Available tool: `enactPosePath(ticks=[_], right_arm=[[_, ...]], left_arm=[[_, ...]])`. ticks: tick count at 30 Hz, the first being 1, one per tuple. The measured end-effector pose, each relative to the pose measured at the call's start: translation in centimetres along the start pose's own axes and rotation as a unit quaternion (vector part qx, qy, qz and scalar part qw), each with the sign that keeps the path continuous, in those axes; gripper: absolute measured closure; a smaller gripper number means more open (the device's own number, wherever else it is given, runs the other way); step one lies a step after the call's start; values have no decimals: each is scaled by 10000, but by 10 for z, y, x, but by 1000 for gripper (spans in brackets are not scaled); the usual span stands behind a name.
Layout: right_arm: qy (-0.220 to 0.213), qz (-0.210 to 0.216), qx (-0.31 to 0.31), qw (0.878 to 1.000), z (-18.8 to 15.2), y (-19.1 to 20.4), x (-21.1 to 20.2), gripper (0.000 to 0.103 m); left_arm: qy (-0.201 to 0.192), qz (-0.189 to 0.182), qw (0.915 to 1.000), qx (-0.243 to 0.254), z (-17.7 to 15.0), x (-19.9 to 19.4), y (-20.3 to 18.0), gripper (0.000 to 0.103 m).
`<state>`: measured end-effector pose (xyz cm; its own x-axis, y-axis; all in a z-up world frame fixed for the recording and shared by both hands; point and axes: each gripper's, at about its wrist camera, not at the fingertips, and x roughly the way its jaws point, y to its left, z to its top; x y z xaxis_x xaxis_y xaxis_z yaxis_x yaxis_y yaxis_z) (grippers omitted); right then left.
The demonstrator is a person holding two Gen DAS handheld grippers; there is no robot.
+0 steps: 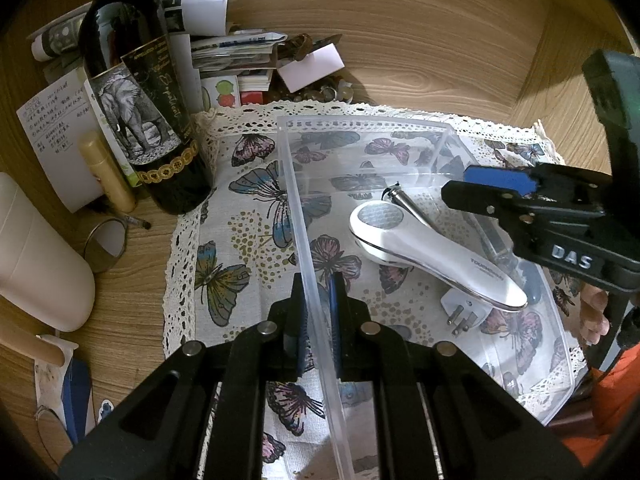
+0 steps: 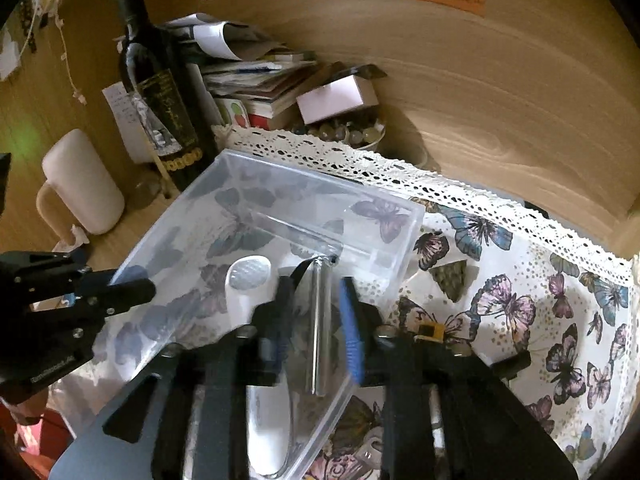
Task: Organize rigid objects
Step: 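Carry the cylinder into the box and open the right tool, then grasp the black USB adapter with the right tool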
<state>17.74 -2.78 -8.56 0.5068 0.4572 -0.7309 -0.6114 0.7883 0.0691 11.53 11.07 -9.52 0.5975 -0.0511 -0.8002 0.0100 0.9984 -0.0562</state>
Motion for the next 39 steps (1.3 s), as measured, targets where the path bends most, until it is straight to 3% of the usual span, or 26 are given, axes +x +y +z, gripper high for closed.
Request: enactPosePath(ticks=[10, 19, 24, 28, 32, 39], right_arm=[[-448, -180, 160, 9987, 1, -13, -34, 65], [-689, -764, 740, 9919, -2, -65, -60, 65], [-475, -1039, 1026, 9881, -12, -94, -54, 65], [-66, -1250, 1133, 9856, -27, -110, -35, 54], [303, -1222, 1220, 9845, -42, -122, -18, 48], [707, -1120, 1352, 9819, -60, -137, 5, 46]], left_arm=[[2, -10, 10000, -11, 0, 0, -1, 94], [-3, 1, 10000, -6, 0, 0, 0, 94], [-12, 3, 10000, -18, 0, 0, 1, 94], [-13, 5, 10000, -18, 0, 0, 1, 94], [-10, 6, 10000, -14, 0, 0, 1, 94], [-10, 5, 10000, -18, 0, 0, 1, 94]])
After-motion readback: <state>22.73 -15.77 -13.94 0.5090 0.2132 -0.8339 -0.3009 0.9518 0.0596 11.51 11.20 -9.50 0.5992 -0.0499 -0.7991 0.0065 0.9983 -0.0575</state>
